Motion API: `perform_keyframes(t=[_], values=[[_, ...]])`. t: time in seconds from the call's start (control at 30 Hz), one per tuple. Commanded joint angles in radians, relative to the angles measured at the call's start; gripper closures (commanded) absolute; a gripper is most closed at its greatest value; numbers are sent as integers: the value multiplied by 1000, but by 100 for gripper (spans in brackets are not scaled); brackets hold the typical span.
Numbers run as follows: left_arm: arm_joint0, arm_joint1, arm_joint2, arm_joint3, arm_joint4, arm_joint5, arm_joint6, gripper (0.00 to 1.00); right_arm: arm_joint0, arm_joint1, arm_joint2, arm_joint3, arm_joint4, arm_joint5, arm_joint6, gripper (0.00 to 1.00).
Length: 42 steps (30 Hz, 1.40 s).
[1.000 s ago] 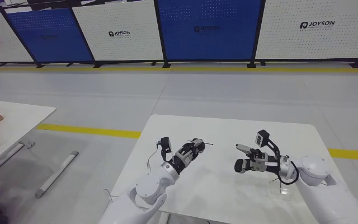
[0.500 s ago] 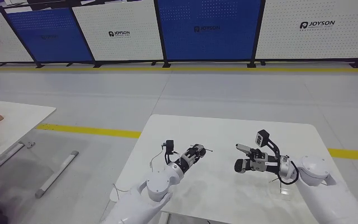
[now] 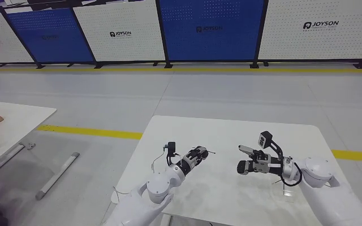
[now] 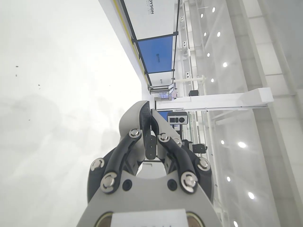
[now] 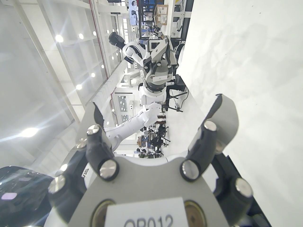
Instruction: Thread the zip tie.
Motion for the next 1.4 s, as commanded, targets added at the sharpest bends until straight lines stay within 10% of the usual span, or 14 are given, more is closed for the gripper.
perform_keyframes(t=[0.0,0.6,1.37], values=[[0,0,0,0,0,0,0,100,0,0,0,0,0,0,0,0],[111,48,-155,-24,96,-18,-278,100,0,0,0,0,0,0,0,0],[127,50,-181,-58,27,-51,-315,100,0,0,0,0,0,0,0,0]])
